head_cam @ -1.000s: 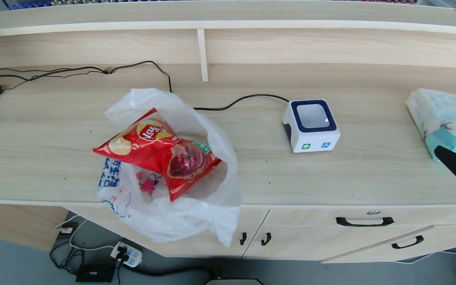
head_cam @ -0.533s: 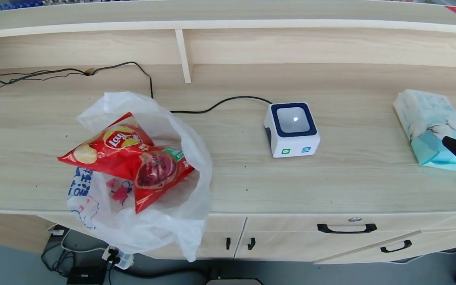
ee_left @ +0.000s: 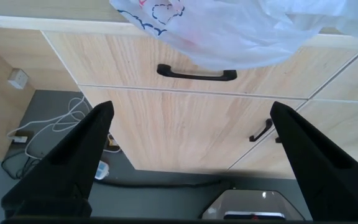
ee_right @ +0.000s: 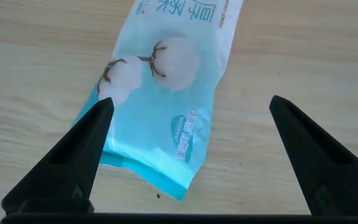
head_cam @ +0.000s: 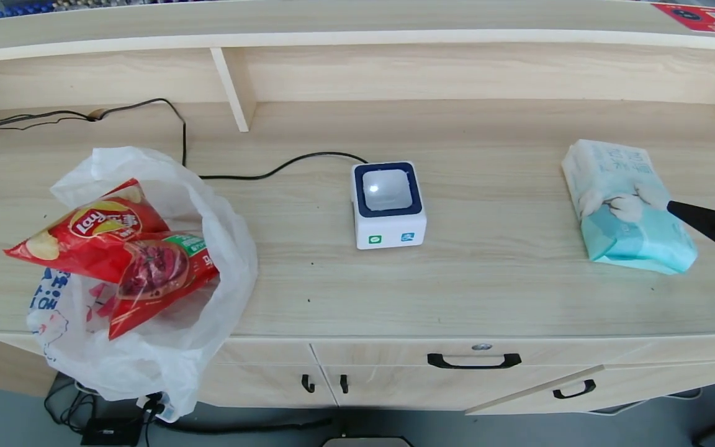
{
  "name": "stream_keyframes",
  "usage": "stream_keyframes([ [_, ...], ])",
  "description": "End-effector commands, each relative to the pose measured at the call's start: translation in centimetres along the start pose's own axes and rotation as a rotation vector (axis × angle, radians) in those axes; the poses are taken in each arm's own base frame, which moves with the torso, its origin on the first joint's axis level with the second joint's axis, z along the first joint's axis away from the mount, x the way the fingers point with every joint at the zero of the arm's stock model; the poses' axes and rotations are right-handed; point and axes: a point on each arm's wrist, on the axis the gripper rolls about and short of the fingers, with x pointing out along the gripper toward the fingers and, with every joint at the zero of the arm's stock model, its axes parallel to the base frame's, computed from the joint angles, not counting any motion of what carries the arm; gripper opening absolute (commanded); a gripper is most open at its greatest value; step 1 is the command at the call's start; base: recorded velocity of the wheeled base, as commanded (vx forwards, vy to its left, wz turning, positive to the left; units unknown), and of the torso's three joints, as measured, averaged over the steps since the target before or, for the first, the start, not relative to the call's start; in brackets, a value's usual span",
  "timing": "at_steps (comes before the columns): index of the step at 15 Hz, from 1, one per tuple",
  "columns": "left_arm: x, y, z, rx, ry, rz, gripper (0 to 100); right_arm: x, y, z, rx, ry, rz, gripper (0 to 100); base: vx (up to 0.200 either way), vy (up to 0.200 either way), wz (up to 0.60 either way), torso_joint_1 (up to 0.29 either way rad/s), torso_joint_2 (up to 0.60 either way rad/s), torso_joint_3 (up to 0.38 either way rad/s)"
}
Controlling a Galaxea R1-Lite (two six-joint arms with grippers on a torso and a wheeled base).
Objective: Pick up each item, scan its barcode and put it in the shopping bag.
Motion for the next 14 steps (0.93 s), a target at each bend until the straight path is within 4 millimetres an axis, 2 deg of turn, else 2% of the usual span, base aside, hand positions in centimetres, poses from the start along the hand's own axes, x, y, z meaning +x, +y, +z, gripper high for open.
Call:
stream_keyframes([
  [1, 0.0, 0.0, 0.0, 0.001, -0.001, -0.001, 100, 1.6, -0.4, -0.7, 0.023, 0.051, 0.03, 100, 0.0, 0.0, 0.0, 0.0, 0.0, 0.0],
  [7, 0.0, 0.0, 0.0, 0.0, -0.001, -0.001, 100, 5.3, -1.5, -0.5, 0.036, 0.056, 0.1, 100, 0.0, 0.0, 0.0, 0.0, 0.0, 0.0],
  [11, 0.0, 0.0, 0.0, 0.003, -0.001, -0.001, 100, 7.0, -1.2, -1.4, 0.044, 0.089, 0.111, 100, 0.0, 0.0, 0.0, 0.0, 0.0, 0.0],
  [14, 0.0, 0.0, 0.0, 0.003, -0.001, -0.001, 100, 8.0, -1.1, -0.8, 0.034, 0.073, 0.114, 100, 0.0, 0.0, 0.0, 0.0, 0.0, 0.0],
])
